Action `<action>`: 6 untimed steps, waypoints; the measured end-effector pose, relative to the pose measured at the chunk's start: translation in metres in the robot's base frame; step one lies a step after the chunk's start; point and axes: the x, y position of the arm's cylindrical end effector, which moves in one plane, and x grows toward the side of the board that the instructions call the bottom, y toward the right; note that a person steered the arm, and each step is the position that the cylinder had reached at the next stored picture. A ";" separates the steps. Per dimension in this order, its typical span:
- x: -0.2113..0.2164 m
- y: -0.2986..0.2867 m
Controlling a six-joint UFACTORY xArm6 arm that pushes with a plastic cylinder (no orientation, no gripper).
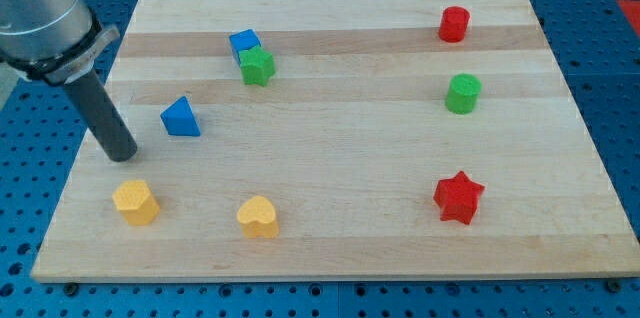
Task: Touch the bottom side of the blue triangle
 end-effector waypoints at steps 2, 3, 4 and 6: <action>-0.024 0.016; -0.052 0.034; -0.064 0.035; -0.006 0.023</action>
